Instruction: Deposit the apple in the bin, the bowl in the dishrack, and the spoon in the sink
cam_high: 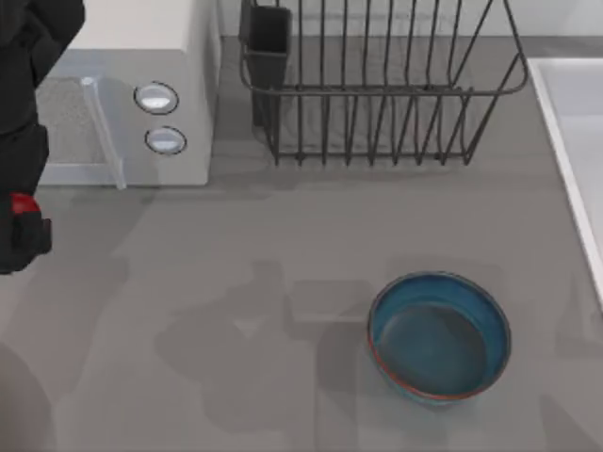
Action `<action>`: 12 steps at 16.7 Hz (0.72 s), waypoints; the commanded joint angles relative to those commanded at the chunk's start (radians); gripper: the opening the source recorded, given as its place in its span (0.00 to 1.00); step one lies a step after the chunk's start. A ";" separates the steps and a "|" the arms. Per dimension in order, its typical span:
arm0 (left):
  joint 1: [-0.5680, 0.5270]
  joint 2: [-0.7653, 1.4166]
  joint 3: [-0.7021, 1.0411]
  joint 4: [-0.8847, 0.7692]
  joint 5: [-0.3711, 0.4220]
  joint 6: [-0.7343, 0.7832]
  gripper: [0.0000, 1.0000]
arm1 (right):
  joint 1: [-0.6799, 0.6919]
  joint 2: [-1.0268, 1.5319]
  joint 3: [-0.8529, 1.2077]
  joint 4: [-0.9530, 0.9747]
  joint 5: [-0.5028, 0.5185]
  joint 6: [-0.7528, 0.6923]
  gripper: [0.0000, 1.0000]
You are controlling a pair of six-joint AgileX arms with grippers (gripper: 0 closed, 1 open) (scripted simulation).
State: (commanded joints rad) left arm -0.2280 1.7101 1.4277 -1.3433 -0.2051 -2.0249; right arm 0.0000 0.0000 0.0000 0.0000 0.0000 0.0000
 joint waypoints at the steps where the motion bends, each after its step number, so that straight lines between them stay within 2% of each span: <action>1: 0.028 -0.018 -0.016 -0.009 -0.017 -0.119 0.00 | 0.000 0.000 0.000 0.000 0.000 0.000 1.00; 7: 0.176 -0.106 -0.096 -0.062 -0.114 -0.737 0.00 | 0.000 0.000 0.000 0.000 0.000 0.000 1.00; 12: 0.254 -0.147 -0.135 -0.094 -0.171 -1.044 0.00 | 0.000 0.000 0.000 0.000 0.000 0.000 1.00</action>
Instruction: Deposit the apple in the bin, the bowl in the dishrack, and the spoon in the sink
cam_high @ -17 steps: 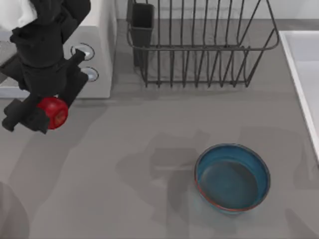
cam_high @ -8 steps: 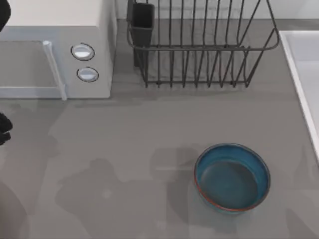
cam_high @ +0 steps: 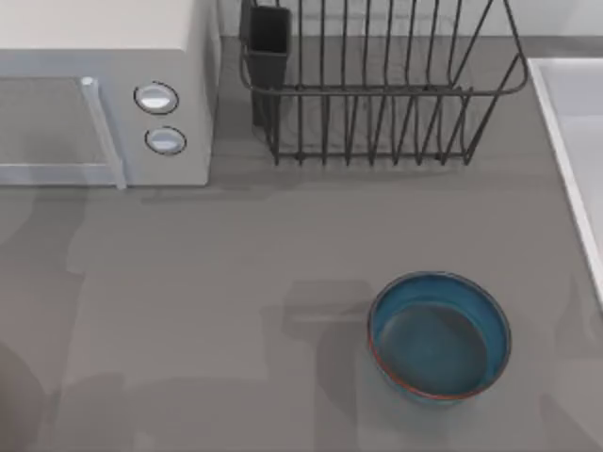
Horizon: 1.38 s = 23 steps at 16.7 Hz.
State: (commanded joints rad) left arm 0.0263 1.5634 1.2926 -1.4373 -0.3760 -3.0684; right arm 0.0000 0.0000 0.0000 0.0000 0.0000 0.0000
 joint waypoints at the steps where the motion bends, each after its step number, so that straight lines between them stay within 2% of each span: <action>1: 0.008 -0.004 -0.004 -0.003 -0.006 -0.030 0.00 | 0.000 0.000 0.000 0.000 0.000 0.000 1.00; 10: 0.016 -0.006 -0.022 0.011 -0.014 -0.048 0.00 | 0.000 0.000 0.000 0.000 0.000 0.000 1.00; 17: 0.097 -0.011 -0.254 0.273 -0.023 0.030 0.00 | 0.000 0.000 0.000 0.000 0.000 0.000 1.00; 22: 0.106 -0.011 -0.274 0.293 -0.024 0.036 0.00 | 0.000 0.000 0.000 0.000 0.000 0.000 1.00; 23: 0.106 -0.011 -0.274 0.293 -0.024 0.036 0.08 | 0.000 0.000 0.000 0.000 0.000 0.000 1.00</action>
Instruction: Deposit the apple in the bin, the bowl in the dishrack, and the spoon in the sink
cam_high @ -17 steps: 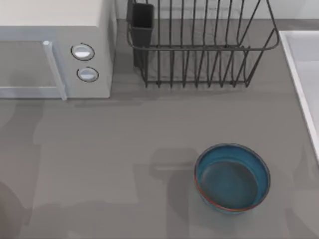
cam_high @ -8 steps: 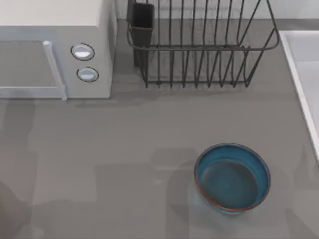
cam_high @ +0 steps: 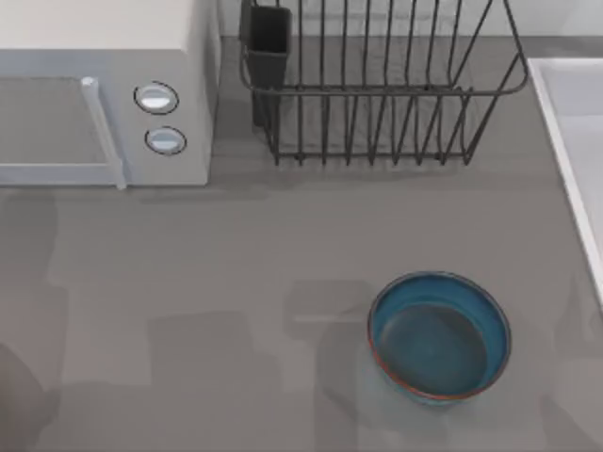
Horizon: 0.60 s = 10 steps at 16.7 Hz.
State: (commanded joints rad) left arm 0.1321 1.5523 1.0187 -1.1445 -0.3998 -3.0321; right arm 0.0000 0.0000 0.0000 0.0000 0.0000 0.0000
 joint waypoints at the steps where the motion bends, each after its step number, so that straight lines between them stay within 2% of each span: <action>1: 0.000 0.000 0.000 0.000 0.000 0.000 0.15 | 0.000 0.000 0.000 0.000 0.000 0.000 1.00; 10: 0.000 0.000 0.000 0.000 0.000 0.000 0.83 | 0.000 0.000 0.000 0.000 0.000 0.000 1.00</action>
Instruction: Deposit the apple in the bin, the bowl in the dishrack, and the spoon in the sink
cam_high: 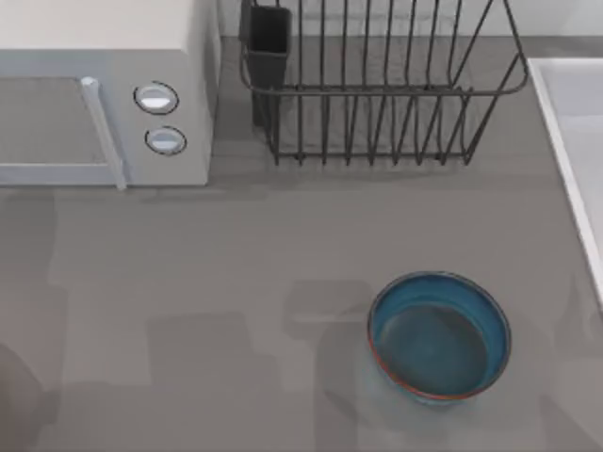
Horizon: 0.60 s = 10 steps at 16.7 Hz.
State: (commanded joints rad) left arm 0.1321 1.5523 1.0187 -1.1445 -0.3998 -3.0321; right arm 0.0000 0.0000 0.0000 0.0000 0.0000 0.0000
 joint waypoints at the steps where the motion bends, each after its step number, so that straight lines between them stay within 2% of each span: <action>1: 0.000 0.000 0.000 0.000 0.000 0.000 0.90 | 0.000 0.000 0.000 0.000 0.000 0.000 1.00; 2: 0.000 0.000 0.000 0.000 0.000 0.000 0.98 | 0.000 0.000 0.000 0.000 0.000 0.000 1.00; 3: 0.000 0.000 0.000 0.000 0.000 0.000 1.00 | 0.000 0.000 0.000 0.000 0.000 0.000 1.00; 10: 0.000 0.000 0.000 0.000 0.000 0.000 1.00 | 0.000 0.000 0.000 0.000 0.000 0.000 1.00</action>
State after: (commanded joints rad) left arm 0.1321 1.5523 1.0187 -1.1445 -0.3998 -3.0321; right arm 0.0000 0.0000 0.0000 0.0000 0.0000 0.0000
